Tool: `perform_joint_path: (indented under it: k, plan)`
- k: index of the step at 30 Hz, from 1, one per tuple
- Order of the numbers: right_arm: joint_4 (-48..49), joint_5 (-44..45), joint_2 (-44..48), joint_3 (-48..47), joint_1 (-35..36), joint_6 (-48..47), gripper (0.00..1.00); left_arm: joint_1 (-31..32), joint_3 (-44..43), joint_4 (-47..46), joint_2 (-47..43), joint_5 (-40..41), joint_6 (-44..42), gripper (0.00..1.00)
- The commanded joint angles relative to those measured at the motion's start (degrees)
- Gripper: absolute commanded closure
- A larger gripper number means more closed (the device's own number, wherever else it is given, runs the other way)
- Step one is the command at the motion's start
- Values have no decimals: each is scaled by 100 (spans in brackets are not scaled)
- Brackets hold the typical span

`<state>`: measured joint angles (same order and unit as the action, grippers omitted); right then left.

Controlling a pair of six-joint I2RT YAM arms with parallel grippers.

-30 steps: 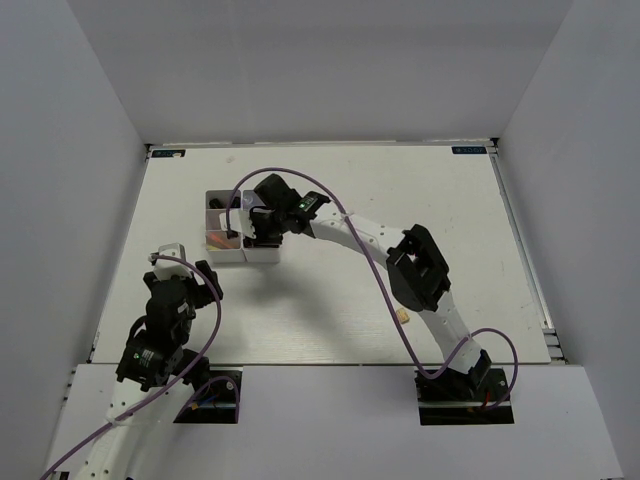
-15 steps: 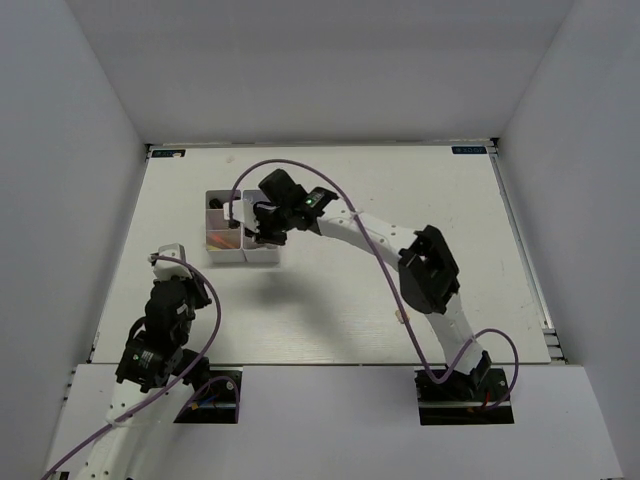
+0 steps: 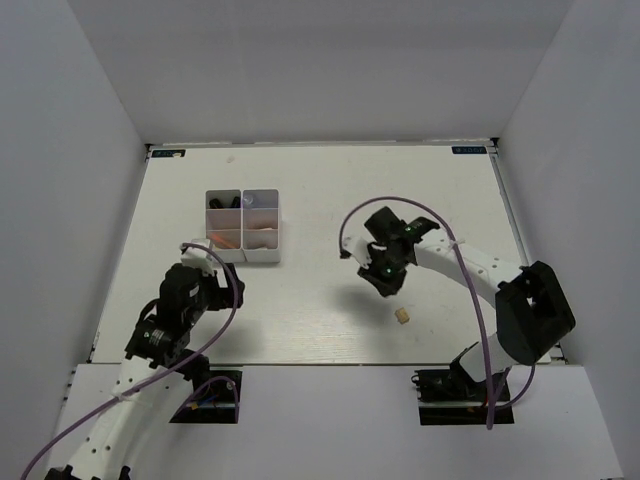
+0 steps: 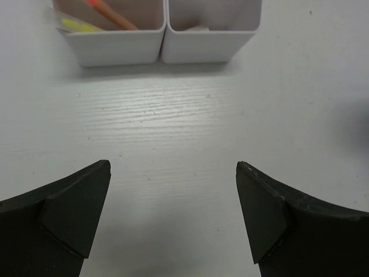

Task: Sort the stationery into containers
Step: Grab a piece of stationery with the right arm

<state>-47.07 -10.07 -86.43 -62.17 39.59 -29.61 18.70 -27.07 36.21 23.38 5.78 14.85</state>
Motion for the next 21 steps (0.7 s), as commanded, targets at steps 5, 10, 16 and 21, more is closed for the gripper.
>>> perform_joint_path:
  k: [5,10,16,21]
  plan:
    - [-145,779,277,1084,-268,1430,45,-33,-246,80,264,-569,-17,0]
    - [-145,787,21,1032,-400,1791,37,-33,-237,115,203,-517,-17,0]
    - [127,620,-338,1058,-479,2002,35,-41,-237,97,176,-525,-35,0]
    - [365,672,-594,1058,-496,2125,37,-33,-229,106,185,-525,-26,0]
